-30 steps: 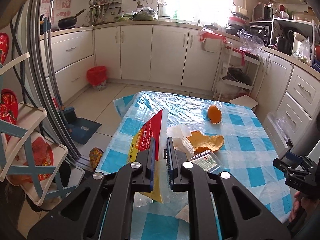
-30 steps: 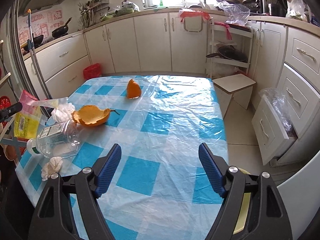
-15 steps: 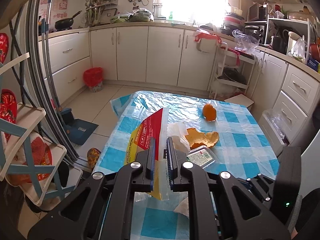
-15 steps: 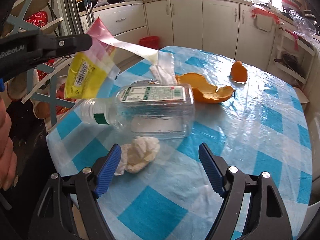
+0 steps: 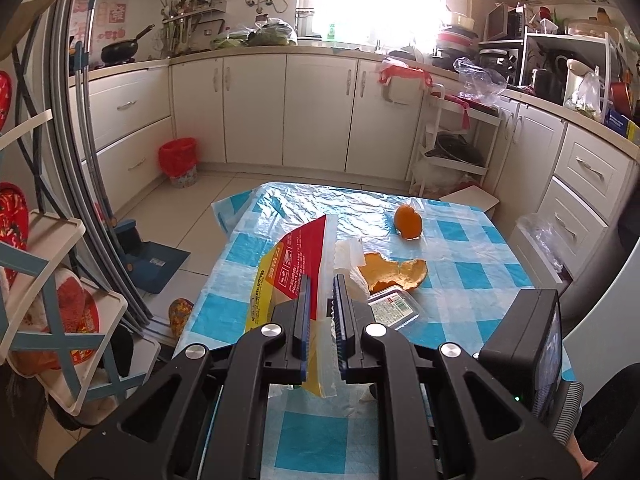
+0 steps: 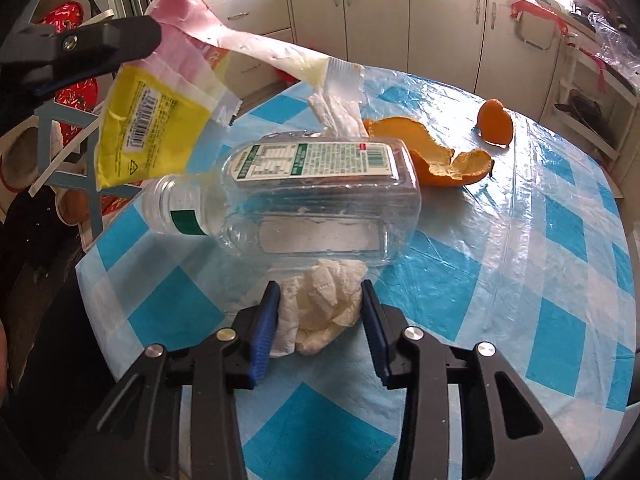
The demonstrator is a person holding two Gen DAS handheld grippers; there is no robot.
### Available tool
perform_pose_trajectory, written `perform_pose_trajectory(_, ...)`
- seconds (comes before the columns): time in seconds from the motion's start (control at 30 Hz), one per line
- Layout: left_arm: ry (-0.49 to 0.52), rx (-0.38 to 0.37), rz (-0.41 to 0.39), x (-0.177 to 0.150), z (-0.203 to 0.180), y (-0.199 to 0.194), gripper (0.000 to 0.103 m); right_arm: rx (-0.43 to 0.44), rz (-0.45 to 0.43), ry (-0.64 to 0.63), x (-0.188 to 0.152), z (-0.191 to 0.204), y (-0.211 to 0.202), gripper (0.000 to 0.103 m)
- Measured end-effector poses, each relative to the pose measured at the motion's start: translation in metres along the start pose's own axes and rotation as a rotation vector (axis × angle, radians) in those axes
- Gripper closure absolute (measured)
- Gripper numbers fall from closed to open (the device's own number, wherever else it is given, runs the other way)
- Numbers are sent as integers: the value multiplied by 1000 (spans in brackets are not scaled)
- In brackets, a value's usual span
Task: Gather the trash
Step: 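Lift the yellow snack bag with the left gripper while the right gripper grasps the crumpled tissue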
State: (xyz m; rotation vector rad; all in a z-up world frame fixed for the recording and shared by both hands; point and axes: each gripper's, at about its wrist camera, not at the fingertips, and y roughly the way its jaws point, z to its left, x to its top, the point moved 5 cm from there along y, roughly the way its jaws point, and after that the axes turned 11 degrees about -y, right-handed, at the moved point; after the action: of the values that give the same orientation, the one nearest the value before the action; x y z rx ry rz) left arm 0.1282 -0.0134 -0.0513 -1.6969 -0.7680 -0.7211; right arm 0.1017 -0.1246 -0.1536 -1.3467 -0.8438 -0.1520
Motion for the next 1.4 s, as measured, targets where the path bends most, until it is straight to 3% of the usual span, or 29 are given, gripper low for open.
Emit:
perform_pose_trajectory(0.53, -8, -115, -27, 13, -35, -25, 93, -73, -86, 164, -26, -66, -55, 67)
perform_pose_trajectory(1.17, 99, -309, 28, -16, -142, -53, 93, -139, -169, 341, -61, -130, -101, 67)
perform_pose_trajectory(1.4, 140, -292, 71, -30, -156, -39, 93, -150, -176, 363, -68, -140, -106, 67)
